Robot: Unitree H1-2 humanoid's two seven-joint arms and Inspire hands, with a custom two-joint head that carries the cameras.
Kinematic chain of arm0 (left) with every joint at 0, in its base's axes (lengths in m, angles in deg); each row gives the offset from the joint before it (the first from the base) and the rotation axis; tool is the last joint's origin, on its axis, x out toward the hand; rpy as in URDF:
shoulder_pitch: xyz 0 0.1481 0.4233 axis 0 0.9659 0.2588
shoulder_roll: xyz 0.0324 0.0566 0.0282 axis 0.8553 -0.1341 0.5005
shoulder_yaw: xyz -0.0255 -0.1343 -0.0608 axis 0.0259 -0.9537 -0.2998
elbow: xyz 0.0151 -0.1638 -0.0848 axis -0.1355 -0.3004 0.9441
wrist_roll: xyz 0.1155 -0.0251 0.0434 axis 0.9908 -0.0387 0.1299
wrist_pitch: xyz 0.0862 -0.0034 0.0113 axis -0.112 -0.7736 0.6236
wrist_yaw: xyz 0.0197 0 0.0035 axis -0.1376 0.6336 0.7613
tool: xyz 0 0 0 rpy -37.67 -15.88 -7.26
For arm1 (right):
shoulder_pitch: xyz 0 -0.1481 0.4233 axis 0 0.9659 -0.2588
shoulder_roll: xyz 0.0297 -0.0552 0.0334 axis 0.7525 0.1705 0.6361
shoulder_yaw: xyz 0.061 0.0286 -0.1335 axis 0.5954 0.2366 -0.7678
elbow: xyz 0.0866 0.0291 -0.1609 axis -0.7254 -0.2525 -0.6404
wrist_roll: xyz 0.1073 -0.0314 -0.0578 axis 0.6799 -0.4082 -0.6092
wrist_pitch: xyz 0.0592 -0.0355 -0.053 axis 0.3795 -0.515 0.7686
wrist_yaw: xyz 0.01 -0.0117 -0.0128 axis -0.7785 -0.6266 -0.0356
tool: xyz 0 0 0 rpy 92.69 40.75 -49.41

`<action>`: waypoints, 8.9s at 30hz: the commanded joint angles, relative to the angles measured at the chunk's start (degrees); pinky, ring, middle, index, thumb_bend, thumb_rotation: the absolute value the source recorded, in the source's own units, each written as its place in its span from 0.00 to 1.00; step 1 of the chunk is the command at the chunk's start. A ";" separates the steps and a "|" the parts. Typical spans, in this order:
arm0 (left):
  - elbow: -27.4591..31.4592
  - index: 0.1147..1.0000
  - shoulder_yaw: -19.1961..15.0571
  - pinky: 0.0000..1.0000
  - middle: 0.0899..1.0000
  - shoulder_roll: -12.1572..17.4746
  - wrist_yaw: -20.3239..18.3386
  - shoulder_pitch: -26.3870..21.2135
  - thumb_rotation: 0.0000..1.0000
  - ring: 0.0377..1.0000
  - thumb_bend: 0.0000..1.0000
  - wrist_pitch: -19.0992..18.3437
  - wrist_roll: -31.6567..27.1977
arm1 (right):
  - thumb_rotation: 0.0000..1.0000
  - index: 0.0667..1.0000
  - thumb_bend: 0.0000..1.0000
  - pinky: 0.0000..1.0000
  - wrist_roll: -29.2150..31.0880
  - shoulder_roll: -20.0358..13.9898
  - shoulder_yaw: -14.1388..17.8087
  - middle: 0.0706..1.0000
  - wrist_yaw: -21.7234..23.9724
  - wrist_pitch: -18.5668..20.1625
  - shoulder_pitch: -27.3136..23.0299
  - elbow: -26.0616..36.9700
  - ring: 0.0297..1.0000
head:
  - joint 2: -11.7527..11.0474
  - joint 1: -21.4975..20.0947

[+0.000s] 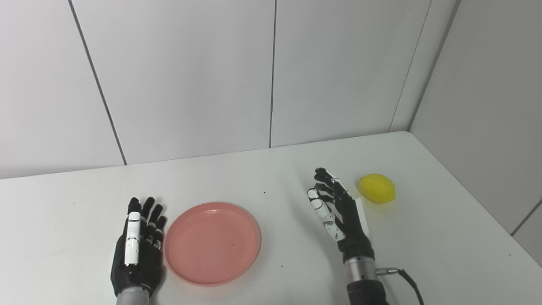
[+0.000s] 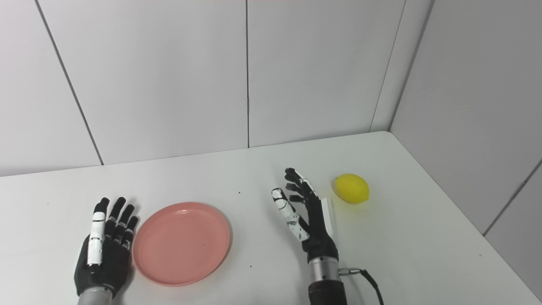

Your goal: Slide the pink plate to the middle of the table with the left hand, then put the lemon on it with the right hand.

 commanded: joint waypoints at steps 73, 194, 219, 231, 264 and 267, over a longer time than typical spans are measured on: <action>0.20 1.00 1.30 1.00 0.93 -1.03 -0.65 0.37 0.57 0.96 0.49 -0.87 0.28 | 0.82 0.67 0.81 0.61 -31.26 -28.07 -0.50 0.69 -4.25 9.17 -14.99 -17.54 0.66 | -0.09 -0.17; 1.95 1.00 4.51 1.00 0.90 -4.54 3.90 1.67 0.57 0.92 0.45 -1.28 3.92 | 0.16 0.43 0.51 0.16 -22.70 -31.84 -9.66 0.22 -2.78 2.13 -15.58 -15.74 0.19 | 0.41 8.02; -0.22 0.95 8.35 0.97 0.83 -7.26 7.56 2.27 0.52 0.88 0.52 3.15 6.05 | 0.17 0.44 0.51 0.19 -23.80 -31.12 -9.59 0.26 3.73 1.39 -17.92 -5.50 0.21 | 0.73 17.70; -0.74 0.96 9.86 0.91 0.80 -7.63 8.96 2.22 0.52 0.85 0.49 3.90 7.19 | 0.17 0.44 0.51 0.18 -23.38 -29.60 -10.56 0.26 6.65 0.48 -19.23 -3.32 0.21 | 0.48 21.02; -1.55 0.97 10.77 0.93 0.81 -7.53 9.78 1.70 0.56 0.86 0.49 4.51 7.56 | 0.16 0.44 0.51 0.20 -23.17 -20.58 -18.73 0.29 14.31 -2.10 -23.36 -3.39 0.23 | 0.12 21.99; -1.73 0.97 10.74 0.93 0.81 -7.54 9.86 1.66 0.54 0.86 0.49 4.52 7.55 | 0.16 0.44 0.51 0.20 -24.09 -19.82 -19.18 0.29 15.20 -1.59 -23.62 -3.22 0.23 | 0.01 22.21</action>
